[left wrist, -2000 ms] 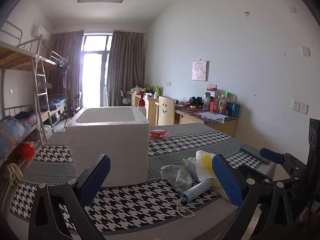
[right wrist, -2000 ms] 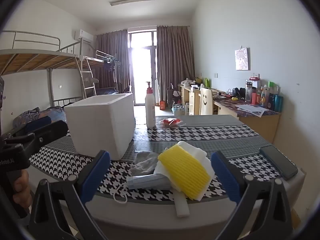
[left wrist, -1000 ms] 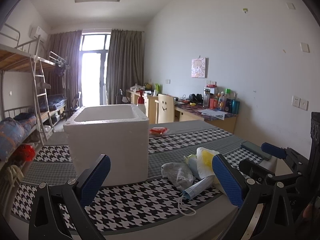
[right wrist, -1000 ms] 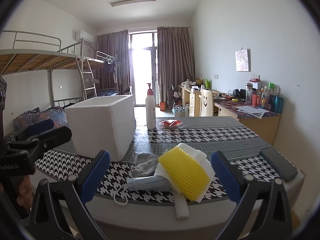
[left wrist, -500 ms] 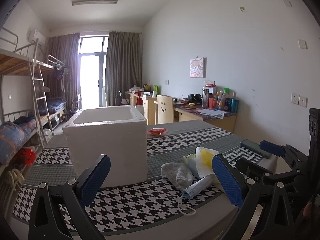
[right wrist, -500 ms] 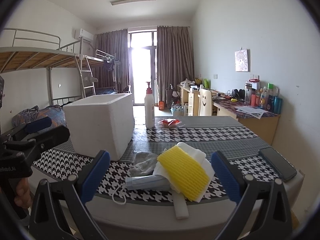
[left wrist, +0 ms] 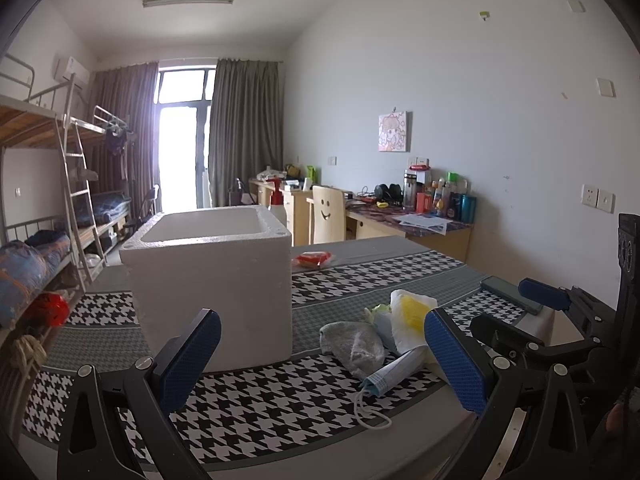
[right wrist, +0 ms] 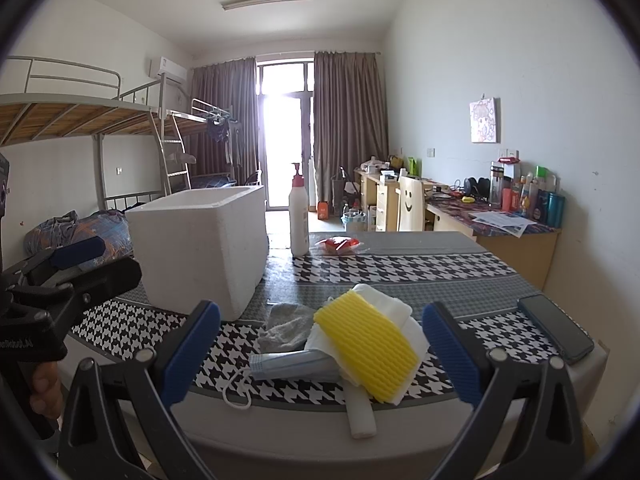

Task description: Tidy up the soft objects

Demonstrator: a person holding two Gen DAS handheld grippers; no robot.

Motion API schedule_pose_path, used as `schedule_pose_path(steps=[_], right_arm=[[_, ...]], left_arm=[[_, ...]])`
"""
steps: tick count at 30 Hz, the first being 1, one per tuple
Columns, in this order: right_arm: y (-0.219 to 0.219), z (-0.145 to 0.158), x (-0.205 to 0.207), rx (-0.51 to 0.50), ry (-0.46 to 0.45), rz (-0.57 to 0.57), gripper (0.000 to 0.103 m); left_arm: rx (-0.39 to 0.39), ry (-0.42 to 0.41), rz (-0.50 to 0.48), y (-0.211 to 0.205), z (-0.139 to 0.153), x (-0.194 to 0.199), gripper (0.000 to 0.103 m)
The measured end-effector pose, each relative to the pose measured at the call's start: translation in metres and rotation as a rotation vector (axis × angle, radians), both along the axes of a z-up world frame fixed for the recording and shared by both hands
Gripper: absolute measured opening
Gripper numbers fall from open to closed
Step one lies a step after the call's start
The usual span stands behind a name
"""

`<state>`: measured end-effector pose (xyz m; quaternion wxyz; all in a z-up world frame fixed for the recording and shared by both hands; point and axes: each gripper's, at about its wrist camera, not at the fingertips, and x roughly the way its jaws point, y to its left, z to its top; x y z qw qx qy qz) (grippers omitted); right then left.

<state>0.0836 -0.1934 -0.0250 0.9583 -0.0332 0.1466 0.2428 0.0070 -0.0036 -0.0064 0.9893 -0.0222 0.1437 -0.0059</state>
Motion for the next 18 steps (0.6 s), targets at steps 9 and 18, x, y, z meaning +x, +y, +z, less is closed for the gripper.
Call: schedule_pose_path(steps=[9, 18], right_arm=[[-0.001, -0.002, 0.009, -0.007, 0.015, -0.007, 0.102], [-0.004, -0.007, 0.023, -0.02, 0.042, -0.02, 0.102]], left_arm=[[-0.006, 0.039, -0.025, -0.001, -0.005, 0.013, 0.102], [-0.009, 0.085, -0.062, -0.004, -0.013, 0.026, 0.102]])
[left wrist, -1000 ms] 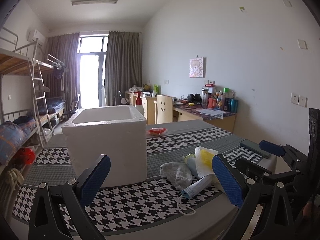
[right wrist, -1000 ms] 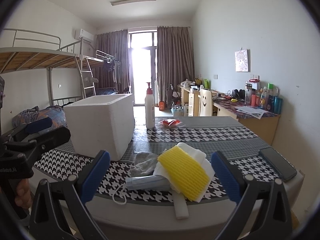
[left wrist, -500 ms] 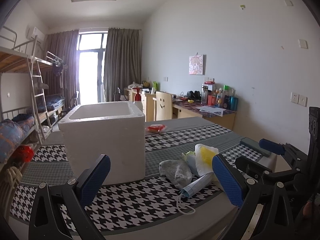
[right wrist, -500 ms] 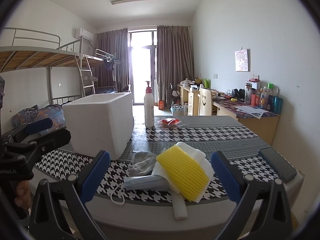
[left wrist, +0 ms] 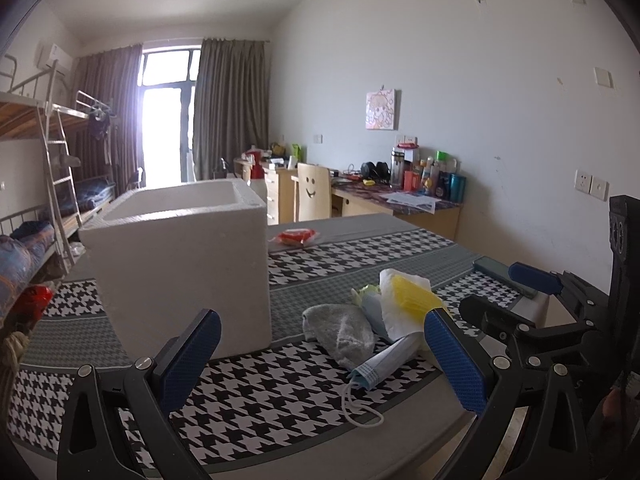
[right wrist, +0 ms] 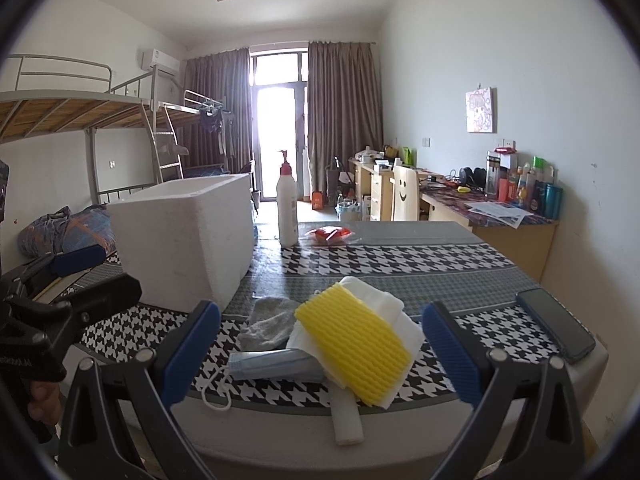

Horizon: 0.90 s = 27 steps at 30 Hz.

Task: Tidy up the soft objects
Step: 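Reach the left tool to the blue mask while the right tool reaches the yellow foam net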

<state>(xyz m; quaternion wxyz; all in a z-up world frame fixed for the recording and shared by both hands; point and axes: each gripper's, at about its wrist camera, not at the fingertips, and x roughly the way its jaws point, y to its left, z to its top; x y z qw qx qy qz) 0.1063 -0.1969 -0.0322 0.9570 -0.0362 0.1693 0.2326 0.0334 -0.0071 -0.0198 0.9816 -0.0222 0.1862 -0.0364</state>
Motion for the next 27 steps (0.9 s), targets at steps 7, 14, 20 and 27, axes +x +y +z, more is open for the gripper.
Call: schedule_pose_path(steps=[7, 14, 20, 27], right_arm=[[-0.004, -0.007, 0.008, -0.008, 0.029, -0.011, 0.102], [-0.009, -0.016, 0.015, -0.019, 0.061, -0.024, 0.102], [-0.017, -0.022, 0.023, -0.031, 0.092, -0.037, 0.102], [-0.027, -0.027, 0.029, -0.038, 0.107, -0.058, 0.102]], left_arm=[[0.005, 0.035, -0.03, -0.006, -0.01, 0.011, 0.102], [0.011, 0.076, -0.064, -0.014, -0.02, 0.024, 0.102], [0.01, 0.114, -0.092, -0.022, -0.031, 0.034, 0.102], [0.014, 0.132, -0.127, -0.03, -0.039, 0.042, 0.102]])
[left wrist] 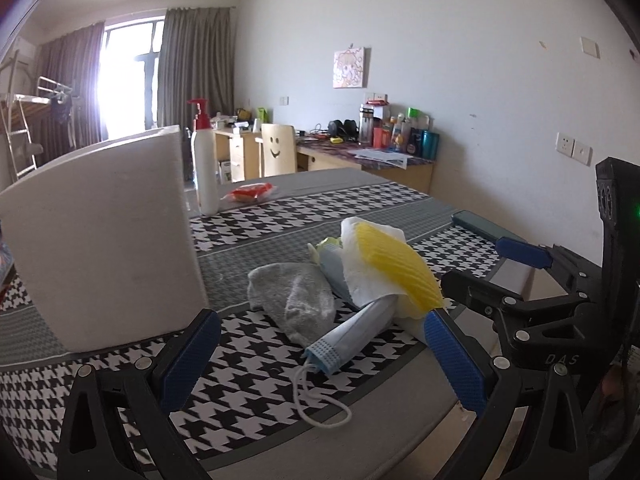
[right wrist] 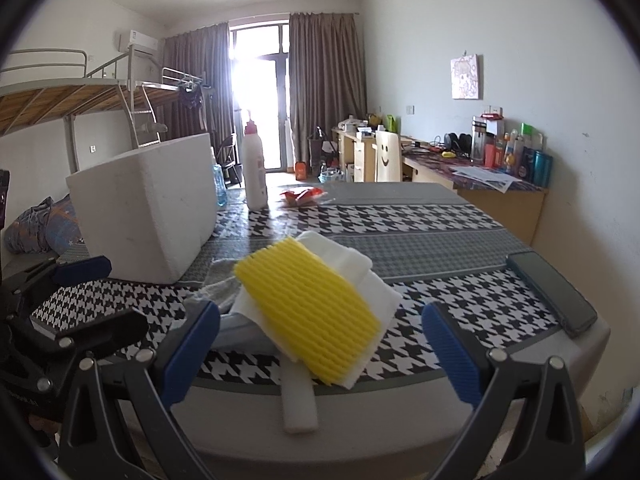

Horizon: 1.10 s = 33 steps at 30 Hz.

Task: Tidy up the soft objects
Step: 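Reach the left tool to the blue mask while the right tool reaches the yellow foam net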

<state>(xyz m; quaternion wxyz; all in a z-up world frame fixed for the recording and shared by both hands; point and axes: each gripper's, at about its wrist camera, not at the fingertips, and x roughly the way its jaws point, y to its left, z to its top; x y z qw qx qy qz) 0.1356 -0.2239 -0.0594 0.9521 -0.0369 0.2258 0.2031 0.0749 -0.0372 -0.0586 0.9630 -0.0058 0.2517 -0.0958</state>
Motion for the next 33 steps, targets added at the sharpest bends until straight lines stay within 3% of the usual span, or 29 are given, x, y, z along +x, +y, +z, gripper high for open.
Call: schedule_pose_path(steps=[7, 11, 19, 22, 24, 33], right_arm=[[-0.007, -0.007, 0.003, 0.009, 0.018, -0.022, 0.102], [-0.013, -0.011, 0.006, 0.018, 0.028, -0.035, 0.102], [-0.017, -0.015, 0.01, 0.026, 0.046, -0.037, 0.102], [-0.017, -0.016, 0.012, 0.031, 0.05, -0.03, 0.102], [-0.017, -0.016, 0.014, 0.027, 0.049, -0.027, 0.102], [-0.014, -0.018, 0.018, 0.029, 0.059, -0.02, 0.102]], left_arm=[[0.051, 0.046, -0.072, -0.017, -0.01, 0.012, 0.086], [0.06, 0.085, -0.113, -0.025, -0.016, 0.018, 0.07], [0.094, 0.131, -0.122, -0.033, -0.024, 0.032, 0.049], [0.106, 0.149, -0.123, -0.034, -0.027, 0.036, 0.047], [0.116, 0.166, -0.121, -0.035, -0.03, 0.038, 0.037], [0.155, 0.226, -0.138, -0.036, -0.042, 0.044, 0.033]])
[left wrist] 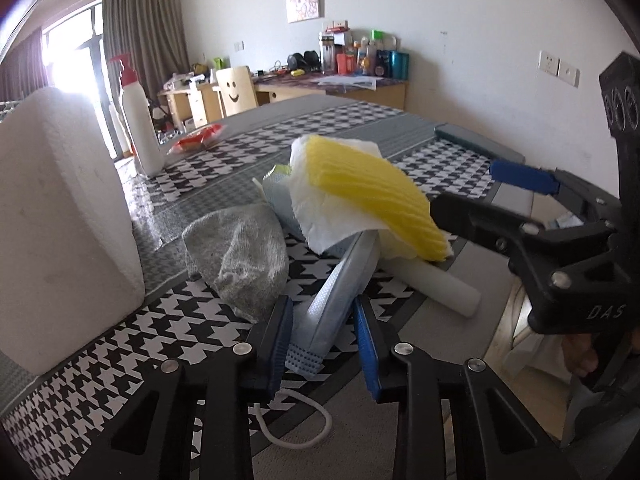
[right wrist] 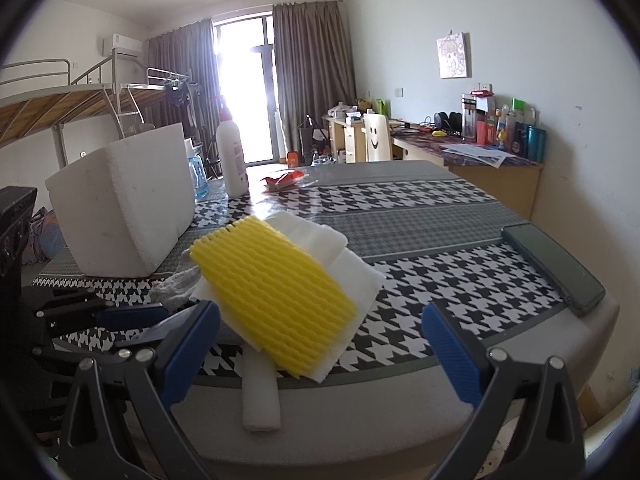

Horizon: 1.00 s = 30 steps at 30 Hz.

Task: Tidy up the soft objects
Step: 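Reach the left tool to the blue mask while the right tool reaches the yellow foam net, then close the left tool on the blue mask while the right tool grips the yellow foam net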

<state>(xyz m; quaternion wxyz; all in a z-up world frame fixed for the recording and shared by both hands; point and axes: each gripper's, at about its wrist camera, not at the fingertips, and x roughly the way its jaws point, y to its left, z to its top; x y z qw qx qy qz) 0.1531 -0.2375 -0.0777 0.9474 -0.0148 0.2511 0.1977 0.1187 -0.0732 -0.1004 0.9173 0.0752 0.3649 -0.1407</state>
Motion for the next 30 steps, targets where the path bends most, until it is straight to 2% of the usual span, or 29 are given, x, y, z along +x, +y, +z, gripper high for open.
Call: schedule_pose_path(steps=[1, 3, 8, 14, 17, 20, 22, 29, 30], right_arm=[[0.001, 0.0, 0.001, 0.0, 0.001, 0.0, 0.102], [0.002, 0.0, 0.002, 0.0, 0.003, 0.006, 0.102], [0.007, -0.001, 0.005, -0.003, 0.005, 0.026, 0.102], [0.014, 0.0, 0.008, -0.002, 0.007, 0.059, 0.102], [0.019, 0.0, 0.008, -0.008, 0.011, 0.08, 0.097], [0.023, -0.004, 0.011, -0.016, 0.028, 0.1, 0.086], [0.024, -0.006, 0.014, -0.009, 0.053, 0.112, 0.074], [0.023, -0.011, 0.018, 0.002, 0.11, 0.121, 0.042], [0.023, -0.011, 0.017, 0.002, 0.109, 0.127, 0.035]], left_arm=[[0.0, 0.003, -0.004, 0.0, -0.001, 0.0, 0.033], [-0.005, 0.0, -0.007, 0.0, -0.001, 0.0, 0.022], [-0.023, 0.004, -0.014, 0.004, 0.0, -0.001, 0.013], [-0.037, 0.004, -0.025, 0.006, 0.002, -0.003, 0.011], [-0.041, 0.006, -0.03, 0.006, 0.002, -0.003, 0.011], [-0.049, 0.001, -0.031, 0.008, 0.004, -0.004, 0.011], [-0.052, -0.004, -0.033, 0.009, 0.005, -0.006, 0.011], [-0.063, -0.013, -0.037, 0.011, 0.008, -0.012, 0.011], [-0.065, -0.016, -0.038, 0.011, 0.009, -0.013, 0.01]])
